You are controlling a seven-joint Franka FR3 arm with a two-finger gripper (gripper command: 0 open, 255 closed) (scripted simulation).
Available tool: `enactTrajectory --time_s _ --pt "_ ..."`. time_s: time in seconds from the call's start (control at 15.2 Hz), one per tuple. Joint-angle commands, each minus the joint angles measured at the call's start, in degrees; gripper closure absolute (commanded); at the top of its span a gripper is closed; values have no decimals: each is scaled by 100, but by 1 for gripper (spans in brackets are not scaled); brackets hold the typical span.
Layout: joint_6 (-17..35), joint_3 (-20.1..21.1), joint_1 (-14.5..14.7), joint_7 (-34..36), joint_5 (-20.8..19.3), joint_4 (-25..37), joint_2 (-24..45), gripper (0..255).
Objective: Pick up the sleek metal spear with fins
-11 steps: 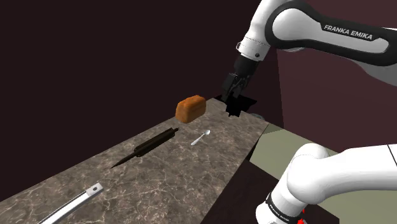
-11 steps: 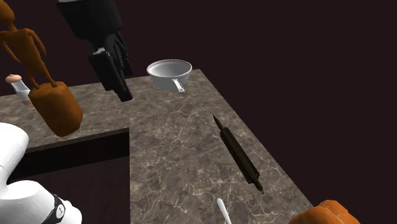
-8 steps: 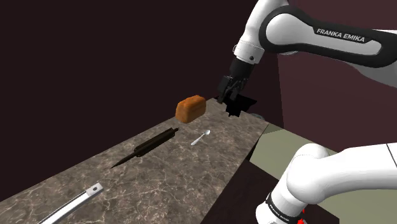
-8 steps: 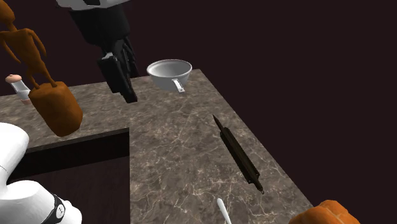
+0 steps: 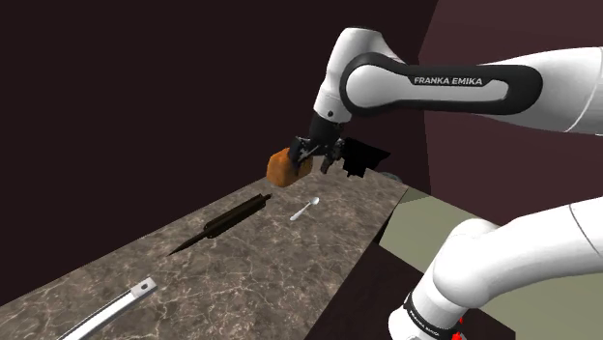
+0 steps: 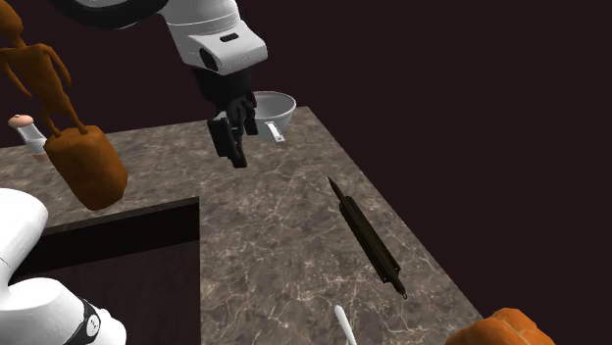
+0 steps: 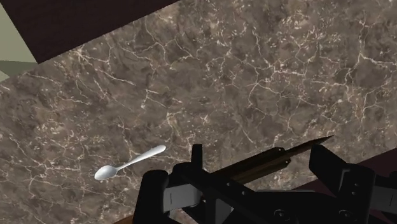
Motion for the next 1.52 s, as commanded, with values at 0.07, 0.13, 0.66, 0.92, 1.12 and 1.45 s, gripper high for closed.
enactTrajectory --time_s 0.07,0.13,0.66,0.92,1.12,1.45 --pt "466 387 -149 794 46 28 486 0" --pt "616 515 -209 1053 38 67 678 0" --pt "1660 1369 -689 3311 -528 687 2473 0" --pt "2006 1563 -801 4559 -1150 1182 3496 0" --pt "2162 1522 -740 5467 -1653 1627 4266 0" --pt "2271 1167 -425 6736 -2265 2485 5460 0"
